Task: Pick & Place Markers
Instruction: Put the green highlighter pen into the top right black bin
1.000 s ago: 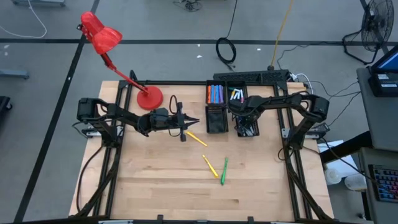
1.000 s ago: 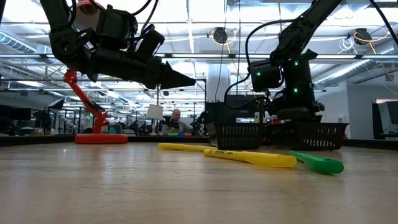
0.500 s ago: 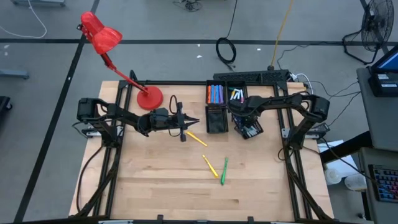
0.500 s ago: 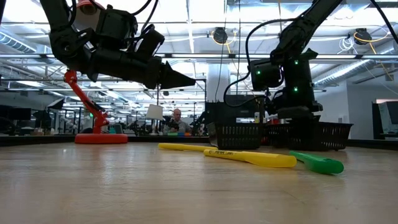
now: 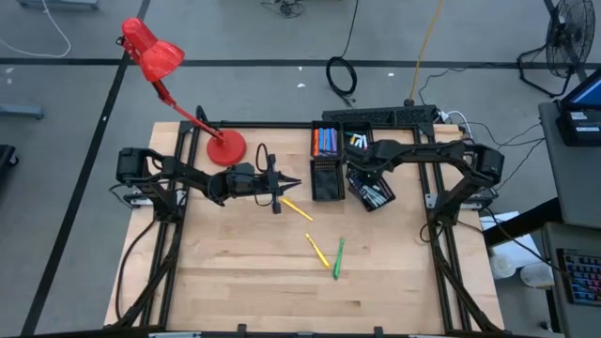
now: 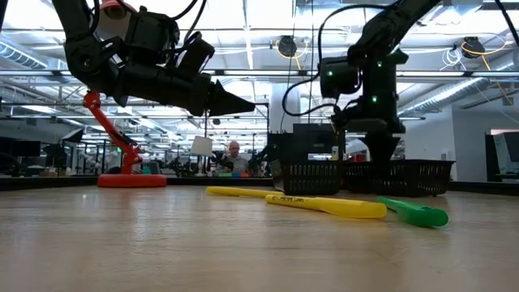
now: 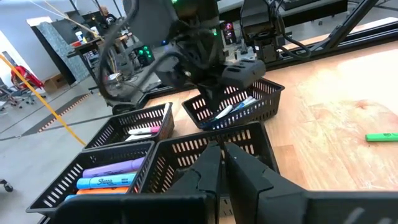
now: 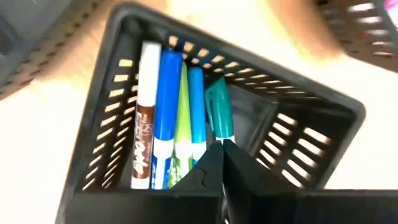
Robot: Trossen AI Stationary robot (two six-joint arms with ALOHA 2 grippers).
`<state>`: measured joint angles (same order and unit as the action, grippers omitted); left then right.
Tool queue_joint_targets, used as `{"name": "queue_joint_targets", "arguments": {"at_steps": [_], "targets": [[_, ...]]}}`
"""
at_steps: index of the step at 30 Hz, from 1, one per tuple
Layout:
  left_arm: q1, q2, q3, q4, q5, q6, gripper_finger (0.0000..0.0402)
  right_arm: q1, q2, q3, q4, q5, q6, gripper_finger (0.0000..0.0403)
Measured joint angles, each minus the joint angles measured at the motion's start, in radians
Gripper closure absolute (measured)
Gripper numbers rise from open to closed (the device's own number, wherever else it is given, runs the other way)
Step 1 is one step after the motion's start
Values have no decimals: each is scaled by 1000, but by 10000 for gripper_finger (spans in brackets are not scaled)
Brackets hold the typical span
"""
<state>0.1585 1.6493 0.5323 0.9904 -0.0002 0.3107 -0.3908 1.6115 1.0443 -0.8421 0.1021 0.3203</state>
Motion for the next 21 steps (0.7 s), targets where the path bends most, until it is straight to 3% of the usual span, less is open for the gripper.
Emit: {"name": "queue_joint_targets", "arguments": {"at_steps": [5,15,21], "targets": [[0,0,0,-5,0,0,376,0,-20,3,-1,5,-2,401],[0,0,0,-25,0,0,376,5,-21,-58,92,23,-126,330],[0,0,0,-28,0,0,376,4,-24,-142,207,26,-157,317]]}}
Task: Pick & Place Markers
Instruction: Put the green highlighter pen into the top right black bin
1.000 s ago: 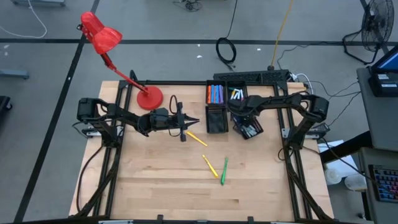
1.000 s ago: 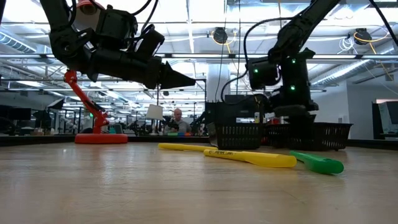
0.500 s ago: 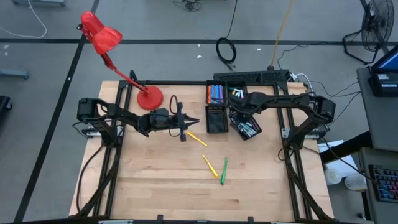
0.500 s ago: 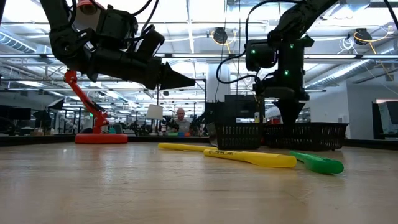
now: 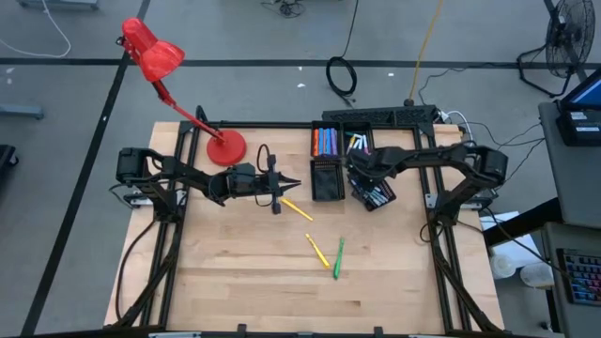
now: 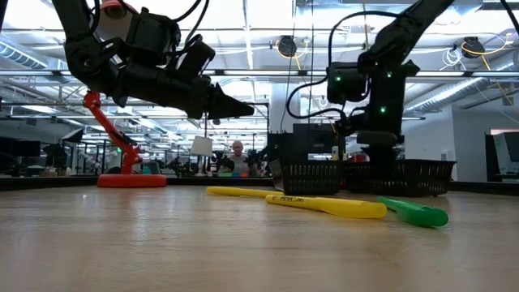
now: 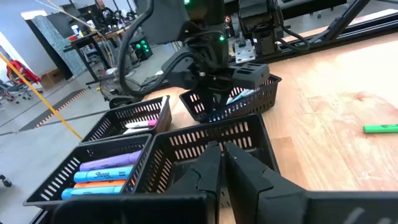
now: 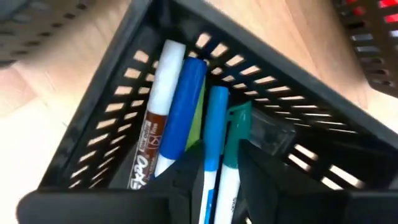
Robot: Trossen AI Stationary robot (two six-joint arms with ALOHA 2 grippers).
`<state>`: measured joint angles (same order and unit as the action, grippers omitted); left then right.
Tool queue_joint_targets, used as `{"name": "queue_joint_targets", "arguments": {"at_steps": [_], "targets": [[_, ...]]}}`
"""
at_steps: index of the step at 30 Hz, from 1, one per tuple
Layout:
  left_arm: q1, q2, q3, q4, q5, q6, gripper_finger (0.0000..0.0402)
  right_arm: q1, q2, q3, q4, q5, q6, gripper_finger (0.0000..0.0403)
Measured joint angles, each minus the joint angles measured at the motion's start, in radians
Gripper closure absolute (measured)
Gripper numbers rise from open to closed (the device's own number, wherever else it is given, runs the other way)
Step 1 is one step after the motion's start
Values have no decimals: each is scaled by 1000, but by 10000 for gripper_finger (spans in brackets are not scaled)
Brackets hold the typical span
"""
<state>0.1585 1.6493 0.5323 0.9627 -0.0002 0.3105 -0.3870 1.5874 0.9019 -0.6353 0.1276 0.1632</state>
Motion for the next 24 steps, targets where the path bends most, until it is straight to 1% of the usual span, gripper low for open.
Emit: {"name": "queue_joint_targets", "arguments": {"at_steps": [9,12,16,17,21,24], "targets": [[0,0,0,1,0,0,376,-4,-2,-71,87,4,5,319],[0,0,0,2,0,0,376,-4,10,-88,84,2,5,337],[0,0,0,3,0,0,376,-4,18,-111,85,-23,1,387],[0,0,0,3,0,0,376,-4,17,-117,88,-24,0,394],[0,0,0,7,0,0,376,2,18,-122,86,-22,19,399],[0,0,0,7,0,0,376,11,18,-100,84,-19,19,401]]}}
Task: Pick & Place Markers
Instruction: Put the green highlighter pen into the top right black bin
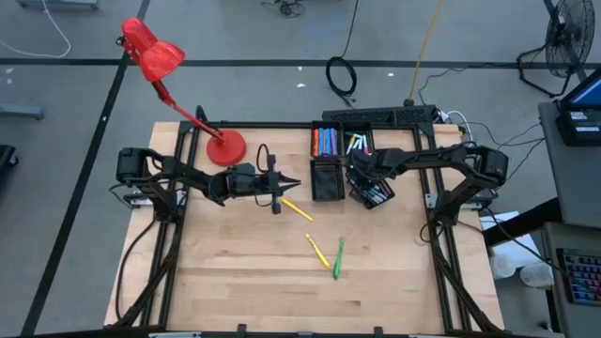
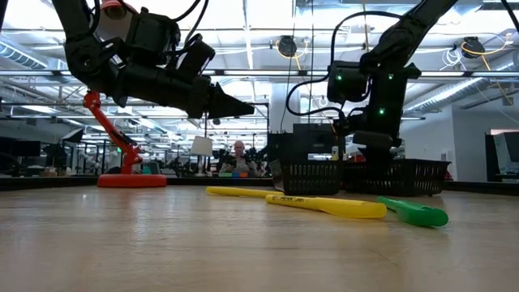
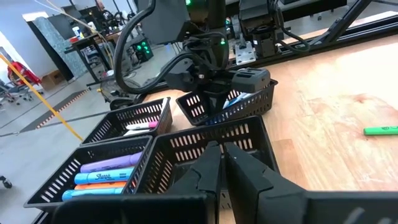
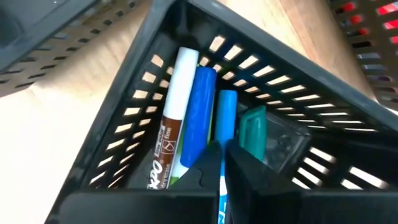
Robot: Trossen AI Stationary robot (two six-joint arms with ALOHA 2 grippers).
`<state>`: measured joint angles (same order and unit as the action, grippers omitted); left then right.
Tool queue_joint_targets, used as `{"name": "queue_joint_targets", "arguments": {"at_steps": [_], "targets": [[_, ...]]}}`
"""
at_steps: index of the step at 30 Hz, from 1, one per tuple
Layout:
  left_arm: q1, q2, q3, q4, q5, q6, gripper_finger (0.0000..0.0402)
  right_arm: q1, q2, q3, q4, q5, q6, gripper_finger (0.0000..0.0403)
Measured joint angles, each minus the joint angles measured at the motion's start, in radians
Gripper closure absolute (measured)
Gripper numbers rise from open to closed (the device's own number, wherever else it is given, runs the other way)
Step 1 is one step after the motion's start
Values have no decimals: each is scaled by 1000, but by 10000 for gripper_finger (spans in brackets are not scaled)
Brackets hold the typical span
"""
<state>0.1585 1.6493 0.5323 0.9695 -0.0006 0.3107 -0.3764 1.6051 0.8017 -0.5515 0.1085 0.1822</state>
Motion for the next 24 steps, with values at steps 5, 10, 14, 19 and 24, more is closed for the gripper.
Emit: {"name": "queue_joint_targets", "arguments": {"at_steps": [5,10,14,19,24], "targets": [[0,0,0,0,0,0,376,28,-1,84,-10,15,-28,402],[0,0,0,0,0,0,376,59,-8,187,-76,11,-59,401],[0,0,0,-7,0,0,376,79,-24,252,-143,22,-69,401],[0,0,0,-18,0,0,376,87,-33,263,-224,18,-48,402],[0,0,0,-25,0,0,376,75,-32,229,-283,20,-75,358]]}}
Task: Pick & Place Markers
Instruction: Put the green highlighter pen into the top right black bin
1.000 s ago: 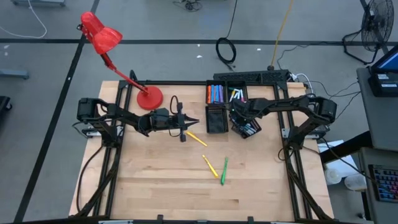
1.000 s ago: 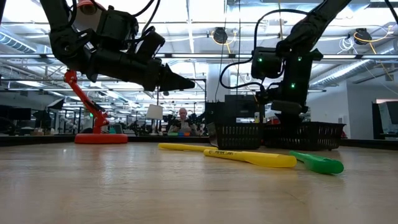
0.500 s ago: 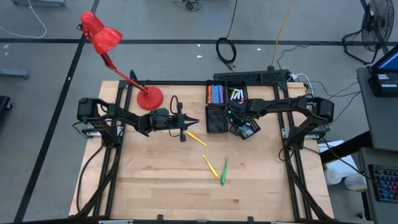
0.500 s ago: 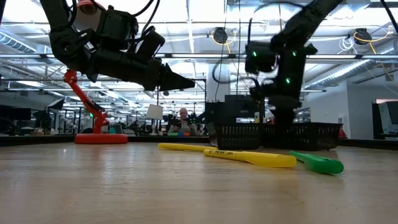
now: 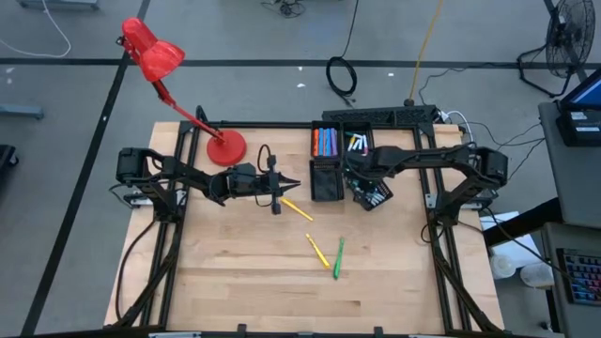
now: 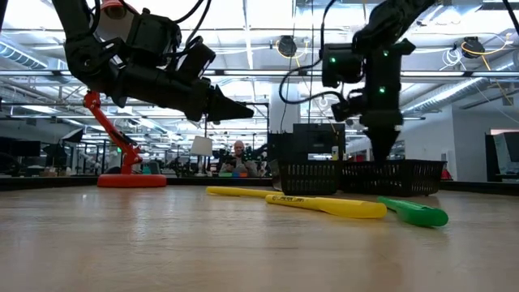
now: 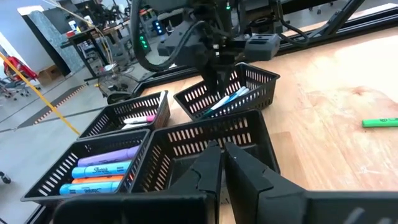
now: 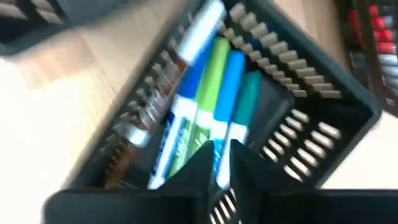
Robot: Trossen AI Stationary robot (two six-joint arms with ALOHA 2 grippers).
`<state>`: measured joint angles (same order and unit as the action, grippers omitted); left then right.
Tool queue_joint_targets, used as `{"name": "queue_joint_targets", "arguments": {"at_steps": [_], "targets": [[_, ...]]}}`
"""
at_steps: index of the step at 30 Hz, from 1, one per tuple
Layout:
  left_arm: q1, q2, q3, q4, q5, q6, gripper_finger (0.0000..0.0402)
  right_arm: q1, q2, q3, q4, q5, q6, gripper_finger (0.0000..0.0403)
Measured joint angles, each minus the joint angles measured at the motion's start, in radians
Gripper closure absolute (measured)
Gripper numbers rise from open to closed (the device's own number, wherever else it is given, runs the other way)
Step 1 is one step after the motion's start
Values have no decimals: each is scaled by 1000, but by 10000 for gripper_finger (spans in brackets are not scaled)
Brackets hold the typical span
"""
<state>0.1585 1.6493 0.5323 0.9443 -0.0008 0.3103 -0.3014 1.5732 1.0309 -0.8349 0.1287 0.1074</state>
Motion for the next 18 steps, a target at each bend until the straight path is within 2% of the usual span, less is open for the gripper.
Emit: {"name": "queue_joint_targets", "arguments": {"at_steps": [3,6,10,15,18], "targets": [[0,0,0,0,-1,0,376,0,-1,-27,26,1,-66,317],[0,0,0,0,-1,5,376,-7,7,-65,97,1,-106,296],[0,0,0,0,-1,4,376,-24,14,-104,175,42,-136,297],[0,0,0,-8,-1,-17,376,-27,28,-108,169,125,-173,315],[0,0,0,-8,-1,-31,376,-30,30,-108,169,134,-193,322]]}}
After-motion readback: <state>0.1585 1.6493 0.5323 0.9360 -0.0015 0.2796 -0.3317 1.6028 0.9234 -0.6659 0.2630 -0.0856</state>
